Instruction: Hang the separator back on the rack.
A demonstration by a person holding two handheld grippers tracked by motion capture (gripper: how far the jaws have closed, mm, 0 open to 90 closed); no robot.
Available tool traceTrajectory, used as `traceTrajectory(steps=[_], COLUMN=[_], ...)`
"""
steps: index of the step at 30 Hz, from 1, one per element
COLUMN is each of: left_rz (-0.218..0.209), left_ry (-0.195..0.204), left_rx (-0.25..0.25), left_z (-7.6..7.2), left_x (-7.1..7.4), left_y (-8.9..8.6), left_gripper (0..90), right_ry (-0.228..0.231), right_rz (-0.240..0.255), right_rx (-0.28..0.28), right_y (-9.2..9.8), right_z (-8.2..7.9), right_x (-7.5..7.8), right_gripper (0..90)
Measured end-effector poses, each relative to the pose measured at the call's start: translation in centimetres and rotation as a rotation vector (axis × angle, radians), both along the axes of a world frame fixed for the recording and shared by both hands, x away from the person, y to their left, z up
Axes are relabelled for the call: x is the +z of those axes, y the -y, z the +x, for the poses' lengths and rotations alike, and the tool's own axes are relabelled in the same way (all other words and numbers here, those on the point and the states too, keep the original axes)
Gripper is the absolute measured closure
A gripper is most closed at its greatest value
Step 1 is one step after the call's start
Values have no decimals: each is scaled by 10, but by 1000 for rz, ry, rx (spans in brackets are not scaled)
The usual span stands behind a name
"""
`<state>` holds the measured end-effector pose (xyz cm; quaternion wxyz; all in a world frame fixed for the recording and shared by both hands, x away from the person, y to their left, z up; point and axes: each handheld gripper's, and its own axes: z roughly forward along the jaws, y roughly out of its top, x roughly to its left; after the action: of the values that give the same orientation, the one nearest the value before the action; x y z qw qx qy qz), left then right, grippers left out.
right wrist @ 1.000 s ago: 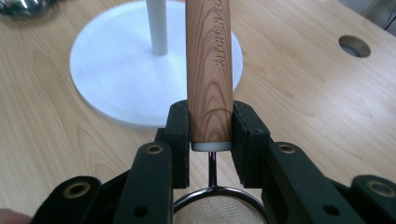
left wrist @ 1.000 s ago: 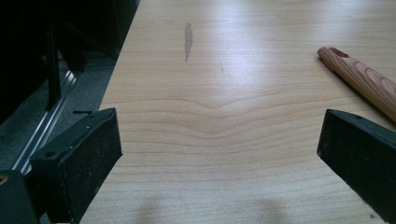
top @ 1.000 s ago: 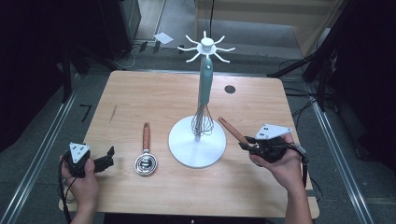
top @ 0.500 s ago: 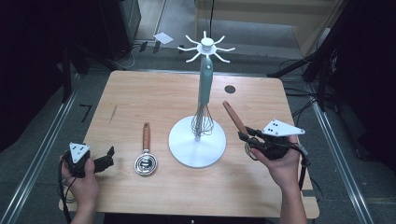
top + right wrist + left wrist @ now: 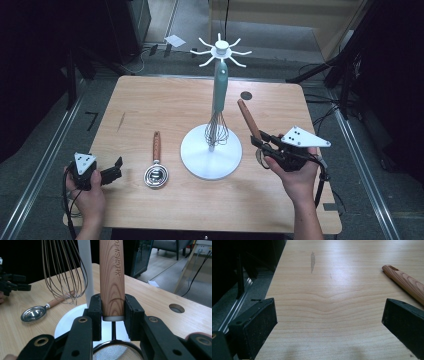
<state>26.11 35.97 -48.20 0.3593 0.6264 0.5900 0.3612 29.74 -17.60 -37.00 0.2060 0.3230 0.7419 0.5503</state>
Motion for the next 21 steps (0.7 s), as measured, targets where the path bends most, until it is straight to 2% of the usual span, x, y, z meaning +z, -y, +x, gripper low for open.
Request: traceTrajectory(steps=[8, 21], left_rz=[1, 0], left_ry=[-1, -1], left_rx=[-1, 0], left_z=[0, 0], left_x=[0, 0], left_y=[0, 0], left_gripper=[0, 0], right_ry=[36, 75], right_rz=[32, 124], right_rx=[-5, -6], right_y=[-5, -3], right_z=[-8, -16], right_x=[12, 23], right_gripper=[719, 720])
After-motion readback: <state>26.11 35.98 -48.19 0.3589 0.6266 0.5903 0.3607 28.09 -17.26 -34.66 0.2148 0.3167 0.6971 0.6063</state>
